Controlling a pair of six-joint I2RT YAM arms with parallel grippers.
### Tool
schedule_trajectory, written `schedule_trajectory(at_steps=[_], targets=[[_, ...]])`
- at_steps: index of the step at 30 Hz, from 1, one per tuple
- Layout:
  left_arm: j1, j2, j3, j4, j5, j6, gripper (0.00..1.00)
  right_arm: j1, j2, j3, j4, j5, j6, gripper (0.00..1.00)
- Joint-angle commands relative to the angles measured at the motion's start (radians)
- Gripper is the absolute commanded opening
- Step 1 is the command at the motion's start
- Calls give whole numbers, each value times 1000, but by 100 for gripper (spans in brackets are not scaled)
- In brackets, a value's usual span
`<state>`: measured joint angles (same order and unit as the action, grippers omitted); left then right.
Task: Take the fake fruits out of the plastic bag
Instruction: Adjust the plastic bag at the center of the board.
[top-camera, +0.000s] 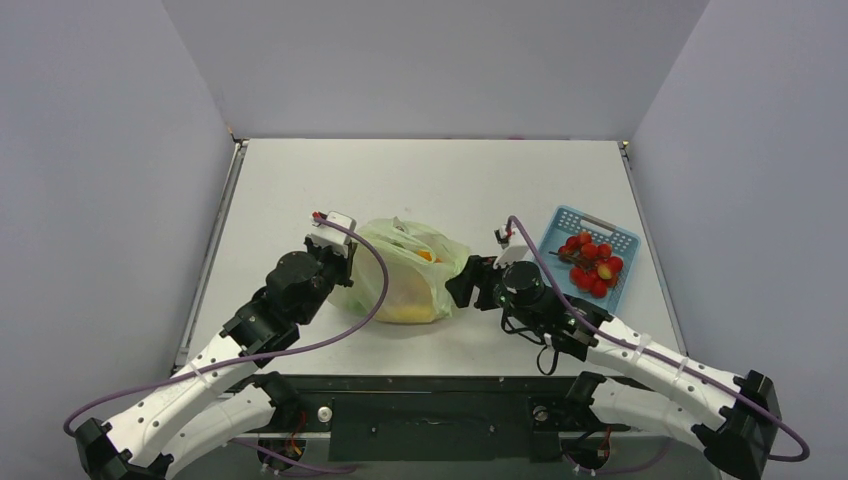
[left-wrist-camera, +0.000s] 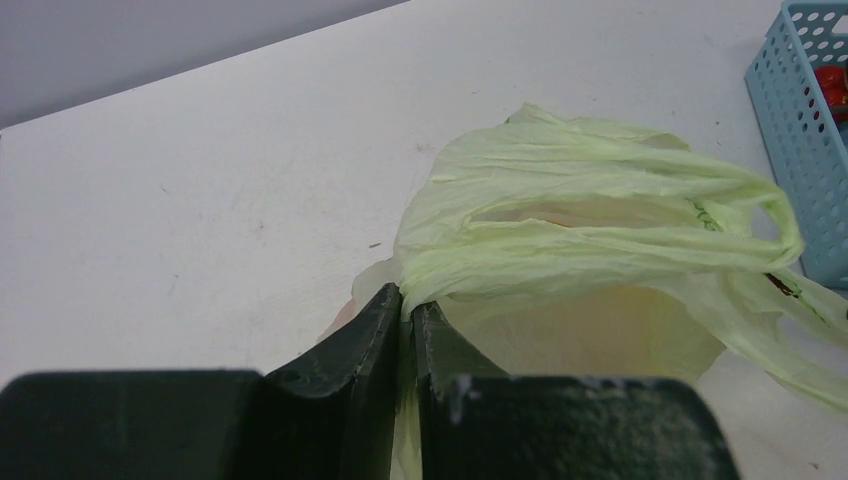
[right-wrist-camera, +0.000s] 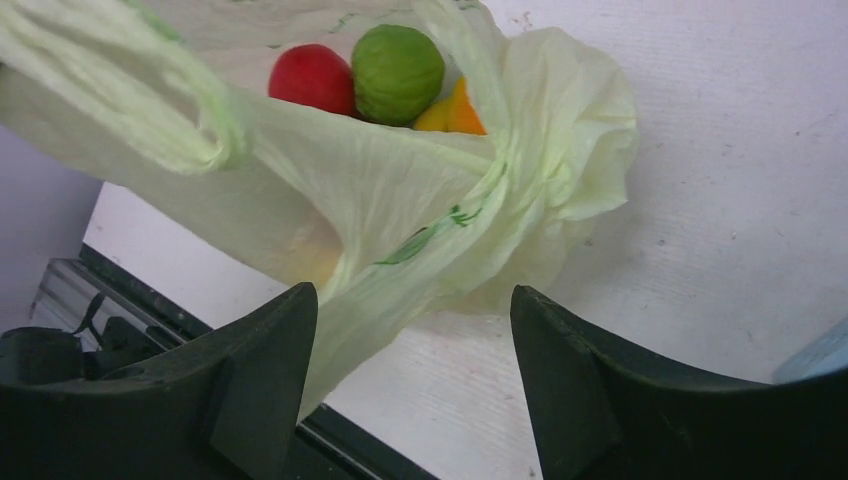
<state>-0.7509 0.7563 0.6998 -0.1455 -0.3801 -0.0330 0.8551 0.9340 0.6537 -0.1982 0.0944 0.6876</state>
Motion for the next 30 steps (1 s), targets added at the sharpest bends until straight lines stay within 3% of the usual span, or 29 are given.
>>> schedule_trajectory(at_steps=[1, 5, 9, 14, 19, 25, 30], targets=[[5, -20, 42, 52, 25, -8, 8, 115, -47, 100, -17, 187, 60, 67], [7, -19, 47, 45, 27, -8, 10, 221, -10, 182, -74, 300, 55, 71], [8, -21, 53, 39, 36, -3, 20, 248, 53, 180, -114, 336, 103, 75], [8, -20, 60, 26, 50, 10, 48, 299, 101, 135, -111, 350, 128, 75], [3, -42, 67, 7, 77, 17, 69, 313, 101, 124, -163, 363, 108, 76], [0, 1, 198, -150, 169, -143, 73, 319, 48, 11, 15, 254, 168, 77], [0, 140, 377, -302, 220, -222, 75, 321, 8, -78, 151, 254, 267, 76]])
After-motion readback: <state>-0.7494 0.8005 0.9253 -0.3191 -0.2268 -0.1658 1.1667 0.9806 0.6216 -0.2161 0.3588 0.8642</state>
